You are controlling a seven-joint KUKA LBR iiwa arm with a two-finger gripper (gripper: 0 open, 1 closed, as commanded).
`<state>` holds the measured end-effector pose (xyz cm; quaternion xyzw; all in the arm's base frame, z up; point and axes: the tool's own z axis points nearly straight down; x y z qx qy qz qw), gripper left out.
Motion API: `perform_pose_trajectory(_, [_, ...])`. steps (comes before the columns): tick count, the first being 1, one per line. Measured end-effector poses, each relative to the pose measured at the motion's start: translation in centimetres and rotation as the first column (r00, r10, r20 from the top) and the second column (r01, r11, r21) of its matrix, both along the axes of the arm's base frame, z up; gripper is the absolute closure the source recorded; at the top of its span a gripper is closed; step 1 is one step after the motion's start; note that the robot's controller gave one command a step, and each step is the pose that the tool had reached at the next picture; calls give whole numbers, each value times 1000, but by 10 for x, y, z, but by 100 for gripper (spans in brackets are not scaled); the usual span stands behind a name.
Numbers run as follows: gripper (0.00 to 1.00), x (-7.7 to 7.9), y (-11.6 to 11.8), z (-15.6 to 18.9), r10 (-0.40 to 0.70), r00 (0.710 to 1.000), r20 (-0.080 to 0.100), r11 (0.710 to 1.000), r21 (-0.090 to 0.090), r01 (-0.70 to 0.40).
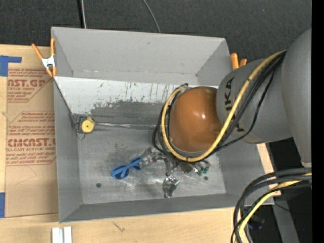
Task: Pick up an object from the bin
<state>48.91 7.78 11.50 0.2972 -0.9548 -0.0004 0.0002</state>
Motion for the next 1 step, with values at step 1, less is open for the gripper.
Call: perform_pose_trajectory(1, [0, 34, 78, -43, 68, 998, 7, 998, 1, -68])
